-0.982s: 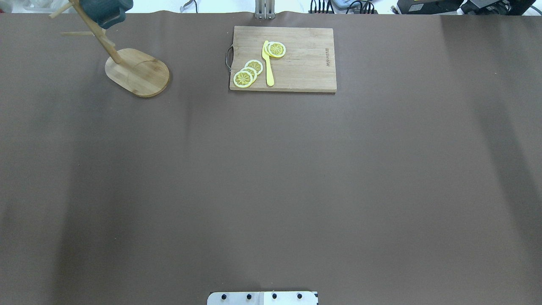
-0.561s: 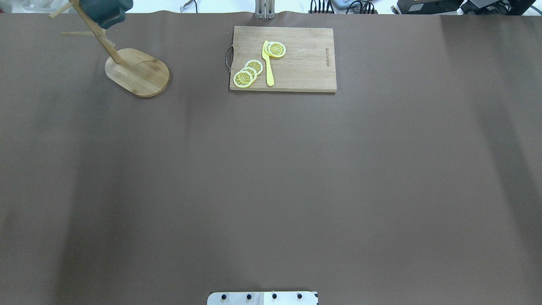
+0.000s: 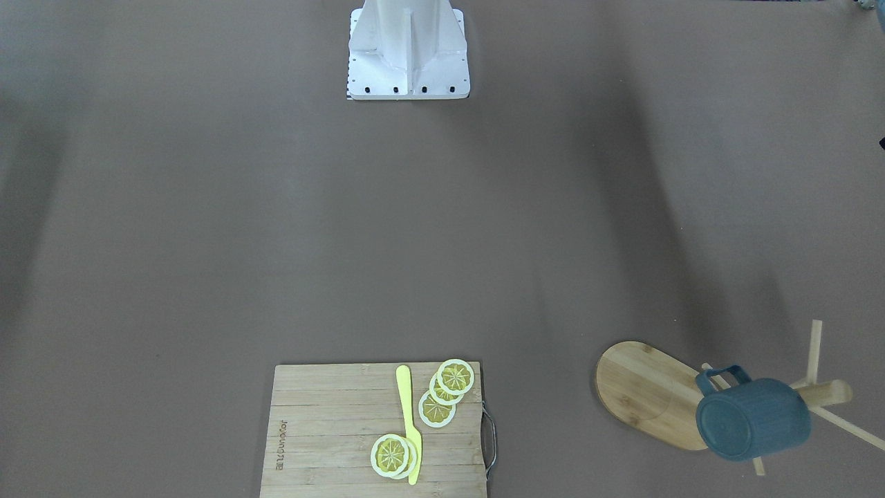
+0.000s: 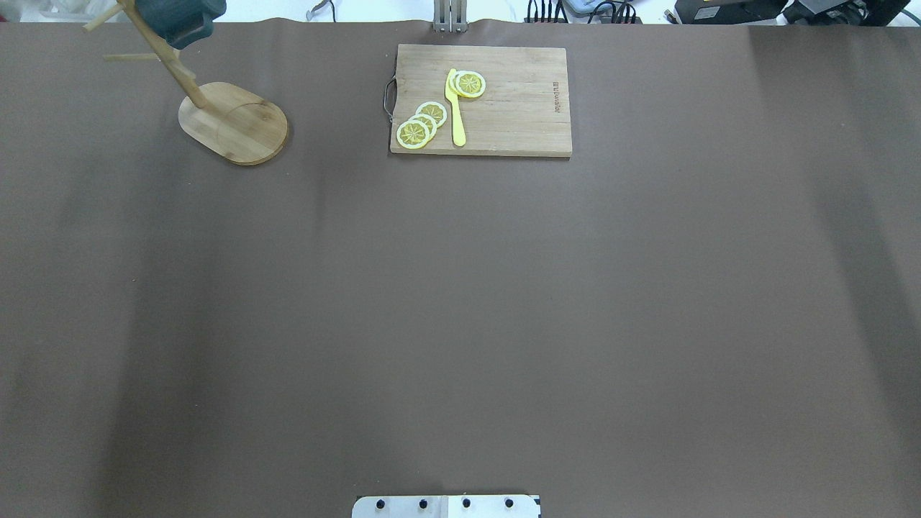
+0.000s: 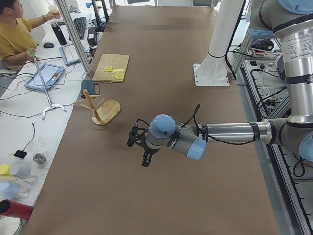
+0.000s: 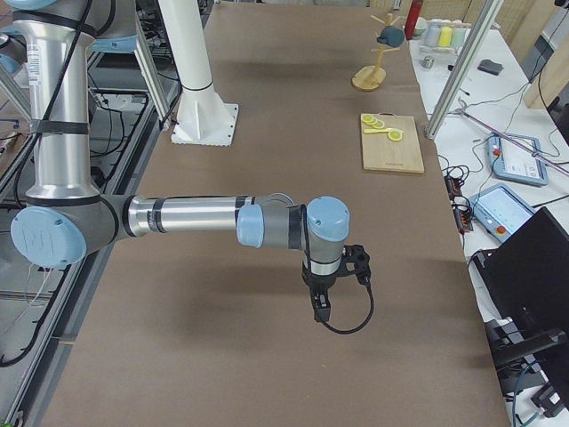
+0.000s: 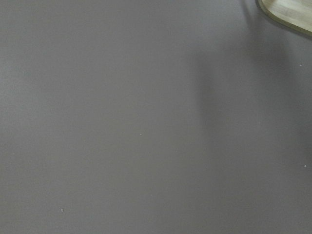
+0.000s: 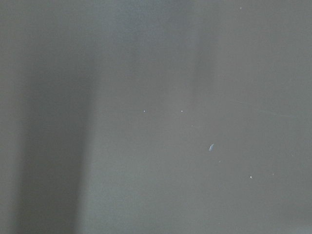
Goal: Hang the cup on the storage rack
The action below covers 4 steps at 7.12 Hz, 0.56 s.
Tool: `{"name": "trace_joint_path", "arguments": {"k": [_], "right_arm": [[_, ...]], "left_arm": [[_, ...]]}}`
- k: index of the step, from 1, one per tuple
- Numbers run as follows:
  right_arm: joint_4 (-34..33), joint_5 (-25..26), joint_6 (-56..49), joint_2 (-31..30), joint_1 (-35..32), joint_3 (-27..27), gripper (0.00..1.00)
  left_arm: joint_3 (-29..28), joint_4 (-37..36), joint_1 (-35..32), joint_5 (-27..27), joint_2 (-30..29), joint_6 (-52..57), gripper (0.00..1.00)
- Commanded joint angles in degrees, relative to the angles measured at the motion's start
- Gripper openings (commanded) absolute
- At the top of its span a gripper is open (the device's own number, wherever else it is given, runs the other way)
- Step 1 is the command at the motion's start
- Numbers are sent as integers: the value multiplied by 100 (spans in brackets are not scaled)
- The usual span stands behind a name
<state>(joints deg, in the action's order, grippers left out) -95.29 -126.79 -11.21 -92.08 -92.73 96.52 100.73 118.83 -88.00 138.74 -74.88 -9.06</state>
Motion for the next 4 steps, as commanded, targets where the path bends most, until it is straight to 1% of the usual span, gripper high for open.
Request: {"name": "trace_joint_path", "arguments": {"k": [1, 2, 4], "right_arm": [[1, -343, 5, -82, 0, -124, 100], [1, -555, 14, -74, 0, -160, 100], [1, -653, 5, -91, 0, -256, 100]], "left_arm": [[-1, 0, 3, -5, 61, 1, 99], [16, 0, 3, -5, 88, 1, 99], [51, 35, 20, 48, 193, 1, 99]]}}
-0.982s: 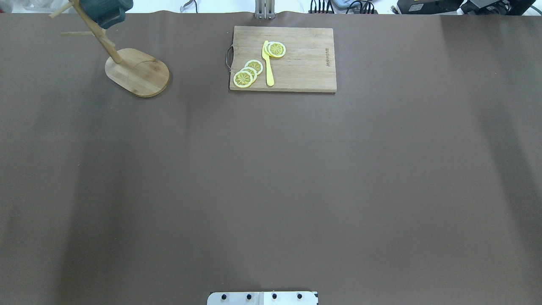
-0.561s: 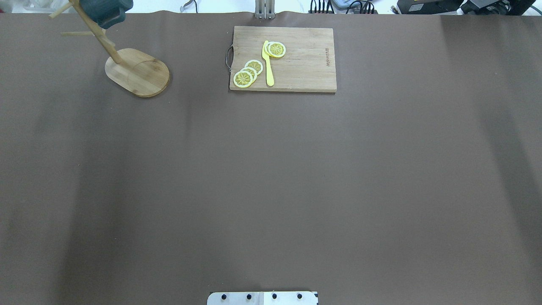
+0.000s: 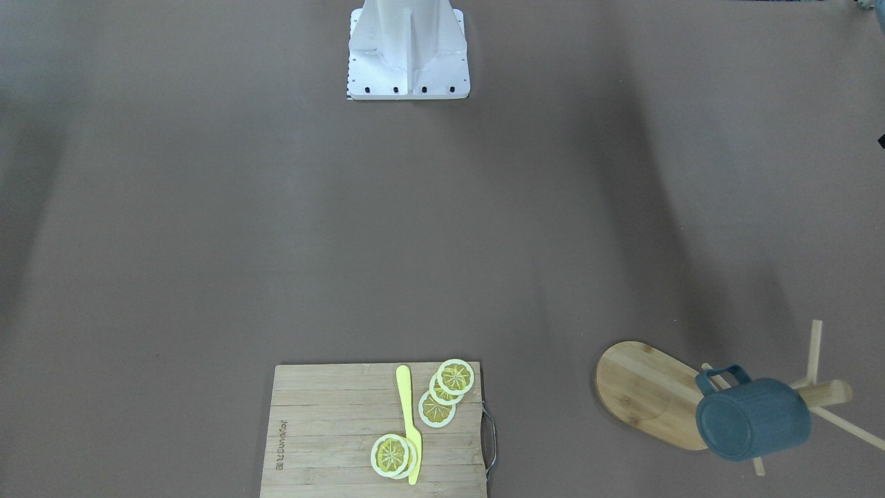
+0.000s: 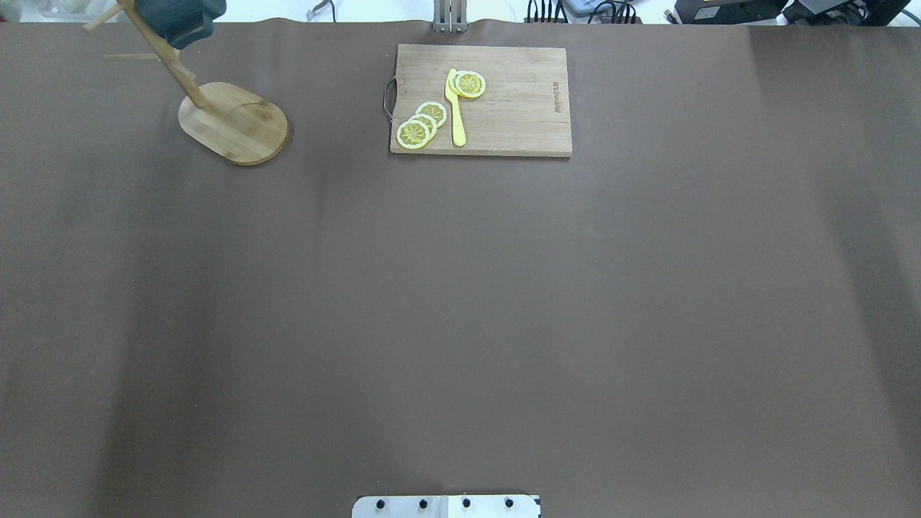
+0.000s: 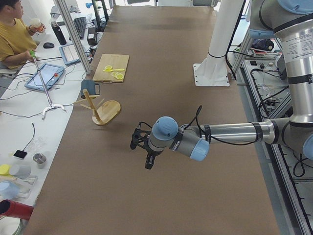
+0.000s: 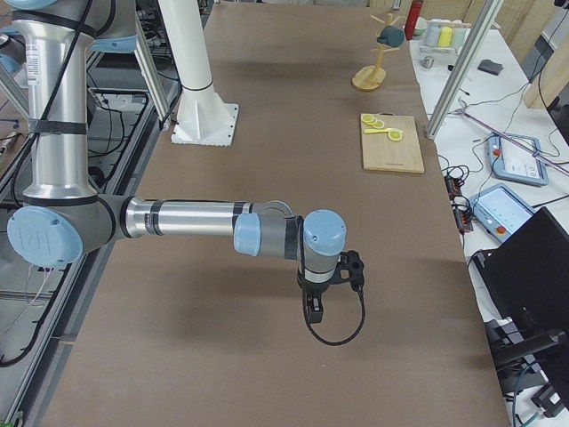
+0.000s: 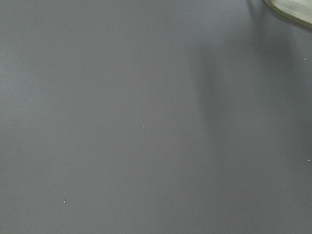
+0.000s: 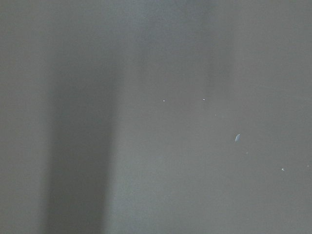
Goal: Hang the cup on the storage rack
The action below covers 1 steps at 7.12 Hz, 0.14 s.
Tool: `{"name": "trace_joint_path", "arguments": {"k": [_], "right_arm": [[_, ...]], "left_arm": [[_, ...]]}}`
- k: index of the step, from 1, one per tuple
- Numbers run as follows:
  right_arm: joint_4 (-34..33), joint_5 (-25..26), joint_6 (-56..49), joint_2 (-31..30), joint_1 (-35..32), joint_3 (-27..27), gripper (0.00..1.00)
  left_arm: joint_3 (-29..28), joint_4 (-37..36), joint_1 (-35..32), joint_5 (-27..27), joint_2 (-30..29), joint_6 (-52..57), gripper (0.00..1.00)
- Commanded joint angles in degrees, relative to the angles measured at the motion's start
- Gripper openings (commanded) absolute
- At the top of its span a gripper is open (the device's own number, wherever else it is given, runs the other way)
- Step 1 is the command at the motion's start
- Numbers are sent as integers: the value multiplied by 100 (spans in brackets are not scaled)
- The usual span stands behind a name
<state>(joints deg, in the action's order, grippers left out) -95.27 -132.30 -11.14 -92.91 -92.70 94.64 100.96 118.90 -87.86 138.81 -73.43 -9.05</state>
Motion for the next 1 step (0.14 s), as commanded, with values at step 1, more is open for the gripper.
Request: {"name": "trace_joint_path", "arguments": {"k": [1], "right_arm": [[0, -121, -19, -16, -3, -85, 100]], "left_arm": [[29, 36, -3, 50, 48, 0, 99]]}}
